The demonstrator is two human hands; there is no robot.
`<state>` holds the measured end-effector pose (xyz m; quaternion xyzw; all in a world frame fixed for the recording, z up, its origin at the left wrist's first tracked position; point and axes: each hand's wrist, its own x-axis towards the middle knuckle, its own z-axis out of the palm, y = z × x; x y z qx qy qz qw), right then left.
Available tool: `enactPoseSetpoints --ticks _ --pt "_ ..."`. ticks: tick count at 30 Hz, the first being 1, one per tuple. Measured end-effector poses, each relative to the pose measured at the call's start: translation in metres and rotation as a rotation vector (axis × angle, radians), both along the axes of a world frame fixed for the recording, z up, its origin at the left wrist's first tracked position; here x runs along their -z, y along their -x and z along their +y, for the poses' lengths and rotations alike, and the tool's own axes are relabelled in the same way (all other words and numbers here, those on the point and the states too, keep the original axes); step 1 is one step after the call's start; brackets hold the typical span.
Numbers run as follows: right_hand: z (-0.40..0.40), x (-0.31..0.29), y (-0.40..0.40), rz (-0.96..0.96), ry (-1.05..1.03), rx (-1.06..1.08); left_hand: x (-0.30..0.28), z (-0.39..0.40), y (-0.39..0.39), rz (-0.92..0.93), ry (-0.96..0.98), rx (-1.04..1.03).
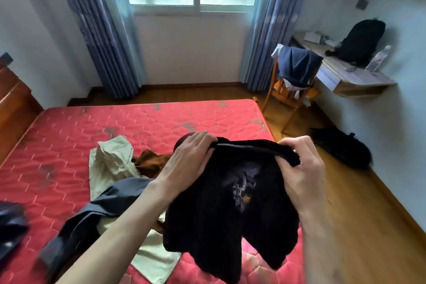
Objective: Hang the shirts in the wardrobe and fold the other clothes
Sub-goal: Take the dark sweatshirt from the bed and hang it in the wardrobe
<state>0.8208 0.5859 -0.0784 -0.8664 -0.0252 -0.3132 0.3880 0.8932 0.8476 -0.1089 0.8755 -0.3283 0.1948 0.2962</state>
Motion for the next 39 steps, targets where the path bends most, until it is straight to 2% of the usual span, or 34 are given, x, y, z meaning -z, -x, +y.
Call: enactPoseSetpoints --ticks 3,6,12,15,24,29,33,39 --pt "0.003 -0.02 0.005 -0.036 0.116 -0.032 0.006 0.004 -0.002 -0.069 -0.115 0.016" --pt "0.01 -0.024 0.004 -0.053 0.194 -0.042 0.023 -0.001 0.001 -0.025 -0.139 -0.07" --pt "0.001 -0.019 0.003 -0.056 0.225 -0.042 0.035 -0.036 0.008 0.187 0.029 -0.386" --pt "-0.008 -0.019 0.002 -0.042 0.216 -0.024 0.037 -0.049 0.007 0.287 0.079 -0.466" --pt "-0.058 -0.002 -0.009 0.062 0.08 0.028 0.019 -0.059 0.014 0.288 0.125 -0.329" --pt "-0.072 0.035 -0.02 0.149 0.034 0.171 0.0 -0.077 0.021 0.141 0.17 -0.288" --pt "-0.056 0.079 -0.027 0.306 -0.093 0.352 -0.012 -0.086 0.017 0.046 0.112 -0.241" --pt "-0.061 0.073 -0.042 0.312 0.004 0.258 -0.001 -0.061 0.002 0.1 0.113 -0.32"
